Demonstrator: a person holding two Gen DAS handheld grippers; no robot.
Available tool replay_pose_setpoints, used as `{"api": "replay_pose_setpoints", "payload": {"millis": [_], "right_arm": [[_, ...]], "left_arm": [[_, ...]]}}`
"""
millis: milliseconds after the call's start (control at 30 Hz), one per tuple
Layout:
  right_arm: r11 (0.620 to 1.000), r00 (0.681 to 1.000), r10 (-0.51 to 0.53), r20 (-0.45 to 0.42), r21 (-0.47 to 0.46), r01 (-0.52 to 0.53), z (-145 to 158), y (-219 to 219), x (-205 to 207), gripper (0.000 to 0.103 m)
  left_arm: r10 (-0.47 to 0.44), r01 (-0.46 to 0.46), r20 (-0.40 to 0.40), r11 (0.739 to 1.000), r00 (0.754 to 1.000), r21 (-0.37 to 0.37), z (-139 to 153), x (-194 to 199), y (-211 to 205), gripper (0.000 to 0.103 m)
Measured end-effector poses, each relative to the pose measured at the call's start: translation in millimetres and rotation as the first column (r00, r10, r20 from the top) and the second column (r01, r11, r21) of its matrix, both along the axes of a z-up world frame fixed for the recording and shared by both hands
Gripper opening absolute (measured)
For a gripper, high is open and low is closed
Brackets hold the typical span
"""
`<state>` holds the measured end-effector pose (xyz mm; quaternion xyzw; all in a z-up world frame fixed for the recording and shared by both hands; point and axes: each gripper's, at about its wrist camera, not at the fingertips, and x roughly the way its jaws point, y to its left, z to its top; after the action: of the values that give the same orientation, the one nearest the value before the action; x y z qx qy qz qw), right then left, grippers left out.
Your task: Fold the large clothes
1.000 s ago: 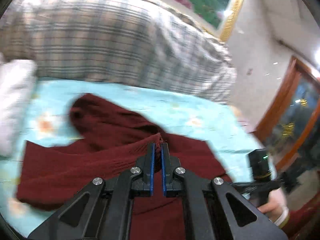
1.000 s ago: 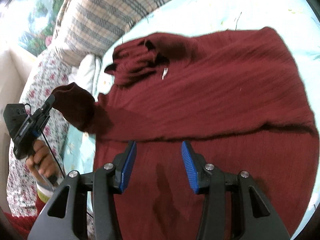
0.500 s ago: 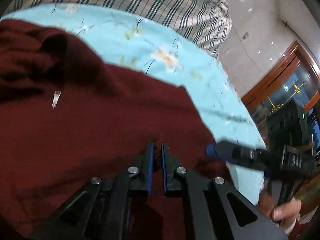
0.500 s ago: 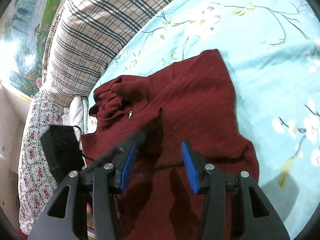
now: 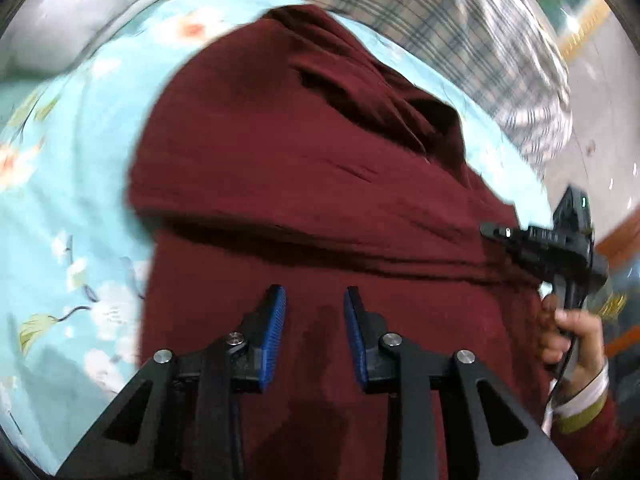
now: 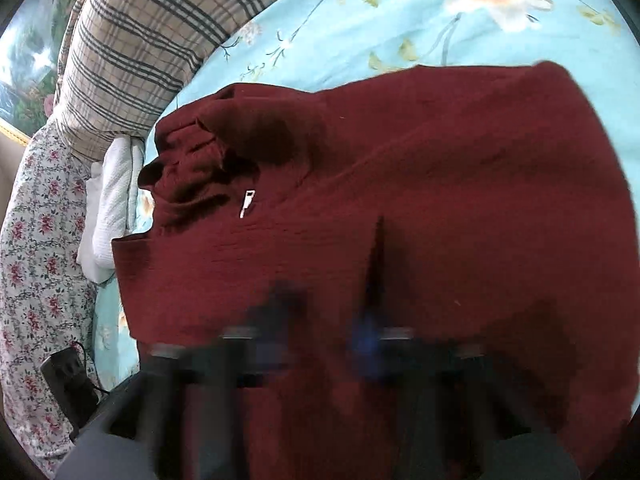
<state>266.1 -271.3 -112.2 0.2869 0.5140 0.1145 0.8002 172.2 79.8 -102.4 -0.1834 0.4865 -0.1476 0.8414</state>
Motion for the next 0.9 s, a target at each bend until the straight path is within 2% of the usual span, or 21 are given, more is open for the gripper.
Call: {"api": "replay_pose_setpoints", "payload": {"millis": [167, 233, 300, 333, 367, 467, 533, 633, 800, 833, 900], "right_arm": [[0.998, 0.981, -0.034, 0.192, 0.066, 0.022, 66.4, -10.0, -12.8, 0.005], [0.997, 0.961, -0.067, 0.266, 0.048, 0.057, 94.7, -24.7, -24.3, 0.005], [0.996, 0.953, -0.091, 0.289, 0.011, 0.092, 107.0, -41.0, -33.6, 0.005], [0.995, 0.955, -0.099, 0.28, 0.001, 0.103, 105.3, -47.9, -36.7, 0.005], [0.993, 0.958, -0.109, 0.264, -0.011, 0.116, 100.2, -55.1, -39.4, 0.005], [0.99, 0.974, -0.132, 0.184, -0.019, 0.138, 70.0, -68.0, -45.7, 0.005], [0.989, 0.981, -0.136, 0.136, -0.036, 0.142, 48.0, -71.2, -47.4, 0.005], [0.985, 0.983, -0.157, 0.09, -0.062, 0.163, 26.6, -78.0, -52.9, 0.005], [0.983, 0.986, -0.167, 0.021, -0.075, 0.169, 8.4, -89.0, -53.3, 0.005], [0.982, 0.987, -0.162, 0.018, -0.1, 0.163, 11.2, -88.6, -53.9, 0.005], [0.966, 0.982, -0.184, 0.042, -0.178, 0.188, 24.6, -88.1, -59.1, 0.011]], "left_arm": [[0.014, -0.016, 0.035, 0.998, 0.999, 0.057, 2.3, 16.9, 1.5, 0.027], [0.024, -0.027, 0.045, 0.997, 0.999, 0.075, 3.7, 27.0, 1.9, 0.027], [0.057, -0.062, 0.059, 0.994, 0.997, 0.092, 4.8, 37.0, 5.1, 0.027], [0.081, -0.088, 0.068, 0.99, 0.994, 0.11, 5.6, 36.7, 8.6, 0.028], [0.118, -0.127, 0.072, 0.983, 0.99, 0.134, 5.7, 38.7, 12.6, 0.025], [0.174, -0.178, 0.054, 0.981, 0.983, 0.081, 1.4, 37.6, 29.5, 0.02], [0.186, -0.19, 0.054, 0.979, 0.981, 0.072, -1.4, 34.2, 35.5, 0.016], [0.18, -0.184, 0.057, 0.979, 0.982, 0.082, -1.3, 31.6, 37.1, 0.016], [0.183, -0.185, 0.042, 0.981, 0.982, 0.054, -5.8, 35.0, 38.0, 0.016], [0.179, -0.181, 0.038, 0.982, 0.983, 0.053, -5.0, 34.6, 37.8, 0.016], [0.163, -0.164, 0.031, 0.984, 0.986, 0.068, 0.6, 29.4, 38.4, 0.015]]}}
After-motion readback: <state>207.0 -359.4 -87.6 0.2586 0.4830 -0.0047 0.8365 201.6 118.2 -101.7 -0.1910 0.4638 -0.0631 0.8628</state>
